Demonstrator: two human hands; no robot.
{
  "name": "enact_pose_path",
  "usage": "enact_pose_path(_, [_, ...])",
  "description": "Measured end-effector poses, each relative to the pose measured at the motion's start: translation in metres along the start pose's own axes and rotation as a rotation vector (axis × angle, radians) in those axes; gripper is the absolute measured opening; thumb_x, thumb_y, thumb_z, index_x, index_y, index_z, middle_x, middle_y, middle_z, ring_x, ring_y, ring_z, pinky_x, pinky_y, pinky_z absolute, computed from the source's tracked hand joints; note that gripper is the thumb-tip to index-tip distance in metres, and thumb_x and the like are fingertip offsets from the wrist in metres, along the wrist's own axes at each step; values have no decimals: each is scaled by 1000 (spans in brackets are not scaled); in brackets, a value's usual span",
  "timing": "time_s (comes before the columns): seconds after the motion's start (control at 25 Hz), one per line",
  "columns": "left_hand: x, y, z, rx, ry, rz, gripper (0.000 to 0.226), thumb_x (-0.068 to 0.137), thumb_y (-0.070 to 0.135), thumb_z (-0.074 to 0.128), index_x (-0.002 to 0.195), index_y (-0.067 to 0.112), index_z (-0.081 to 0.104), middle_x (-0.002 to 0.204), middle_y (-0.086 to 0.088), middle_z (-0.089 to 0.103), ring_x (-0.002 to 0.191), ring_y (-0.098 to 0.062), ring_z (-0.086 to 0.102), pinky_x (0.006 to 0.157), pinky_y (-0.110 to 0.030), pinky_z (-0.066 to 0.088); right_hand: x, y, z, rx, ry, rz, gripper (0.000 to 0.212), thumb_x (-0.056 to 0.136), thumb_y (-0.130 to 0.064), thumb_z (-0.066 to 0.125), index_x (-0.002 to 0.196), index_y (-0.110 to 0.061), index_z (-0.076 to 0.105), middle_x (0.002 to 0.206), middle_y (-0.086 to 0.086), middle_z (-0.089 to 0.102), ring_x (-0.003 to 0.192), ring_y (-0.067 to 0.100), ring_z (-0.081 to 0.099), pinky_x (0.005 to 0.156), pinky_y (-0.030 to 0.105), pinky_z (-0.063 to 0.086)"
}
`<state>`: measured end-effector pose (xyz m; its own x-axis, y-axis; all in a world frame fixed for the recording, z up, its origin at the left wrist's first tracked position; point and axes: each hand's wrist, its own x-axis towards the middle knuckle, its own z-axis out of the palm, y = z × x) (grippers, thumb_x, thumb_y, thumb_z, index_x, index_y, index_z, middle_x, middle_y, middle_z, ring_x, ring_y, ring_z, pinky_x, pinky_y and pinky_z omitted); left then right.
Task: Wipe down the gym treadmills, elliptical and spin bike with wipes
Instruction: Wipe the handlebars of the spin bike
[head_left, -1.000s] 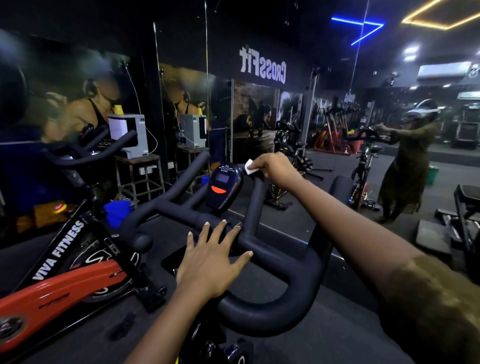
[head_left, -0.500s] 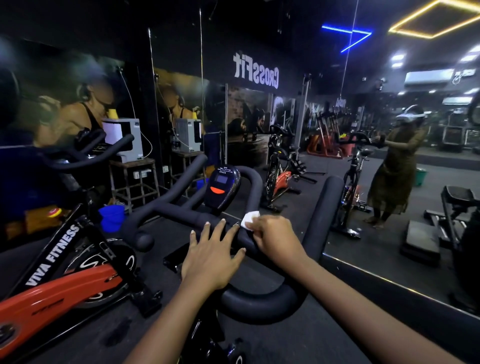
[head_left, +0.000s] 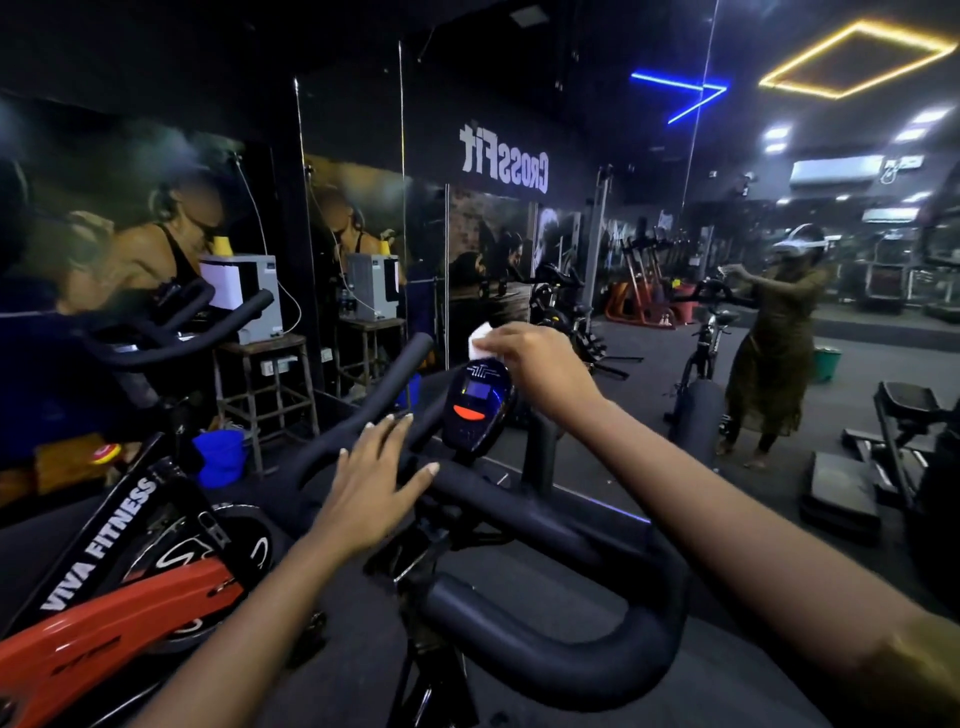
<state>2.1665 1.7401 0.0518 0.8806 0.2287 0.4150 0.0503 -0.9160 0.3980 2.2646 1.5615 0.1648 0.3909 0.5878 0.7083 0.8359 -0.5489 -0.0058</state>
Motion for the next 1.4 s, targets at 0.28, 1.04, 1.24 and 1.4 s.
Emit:
enact_pose_path(0.28, [18, -21, 9, 183, -355, 88, 87, 81, 78, 16, 151, 29, 3, 158, -6, -13, 146, -18, -11, 116, -40, -8, -25, -6, 41, -347, -187, -265, 36, 81, -14, 35, 86, -2, 69, 87, 12, 66, 87, 28, 64, 68, 37, 52])
enact_pose_path(1.04, [8, -19, 22, 254, -224, 225, 120, 50, 81, -14, 150, 15, -11, 158, -9, -16, 144, -32, -15, 117, -43, -7, -58, -14, 37, -380, -168, -467, 44, 100, -22, 28, 112, -7, 68, 120, 8, 64, 110, 21, 61, 95, 29, 46])
enact_pose_path(1.24, [8, -20, 23, 256, -233, 240, 137, 36, 88, -30, 150, 15, -12, 158, -10, -16, 144, -33, -14, 116, -44, -6, -12, 2, 27, -457, -21, -191, 42, 82, -14, 36, 108, -8, 69, 113, 12, 67, 97, 27, 67, 73, 32, 55])
enact_pose_path(1.4, [8, -20, 24, 247, -226, 233, 142, 29, 82, -41, 150, 14, -11, 158, -10, -15, 145, -33, -12, 116, -44, -6, -44, 0, 44, -381, 50, -34, 50, 75, -10, 33, 114, -3, 64, 118, 19, 63, 94, 34, 67, 67, 43, 58])
